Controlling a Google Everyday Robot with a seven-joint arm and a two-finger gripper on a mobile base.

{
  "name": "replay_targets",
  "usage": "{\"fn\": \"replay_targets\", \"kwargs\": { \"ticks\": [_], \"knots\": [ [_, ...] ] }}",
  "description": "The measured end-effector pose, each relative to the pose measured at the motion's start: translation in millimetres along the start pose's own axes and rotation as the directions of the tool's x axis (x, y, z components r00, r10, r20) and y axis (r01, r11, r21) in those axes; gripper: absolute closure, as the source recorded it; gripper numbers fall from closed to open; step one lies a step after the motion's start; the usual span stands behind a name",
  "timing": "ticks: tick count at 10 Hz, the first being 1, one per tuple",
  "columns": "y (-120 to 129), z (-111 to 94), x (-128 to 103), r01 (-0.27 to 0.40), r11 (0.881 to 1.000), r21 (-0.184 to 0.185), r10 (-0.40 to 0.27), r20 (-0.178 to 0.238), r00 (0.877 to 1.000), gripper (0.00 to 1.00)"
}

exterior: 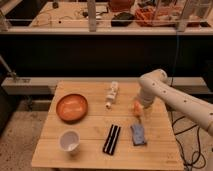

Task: Place the pepper in the ceramic bowl

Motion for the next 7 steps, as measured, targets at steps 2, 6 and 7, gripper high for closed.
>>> {"fn": "replay_targets", "kwargs": {
  "ticks": [2, 6, 7],
  "knots": [
    [4.5, 3.9, 1.4, 0.003, 1.0, -0.004, -0.003, 0.005, 1.0, 0.2],
    [10.1, 8.7, -0.6, 0.015, 1.0, -0.008, -0.015, 0.012, 1.0, 0.2],
    [11.5, 10.5, -1.5, 0.02, 1.0, -0.009, -0.02, 0.013, 1.0, 0.2]
  ]
}}
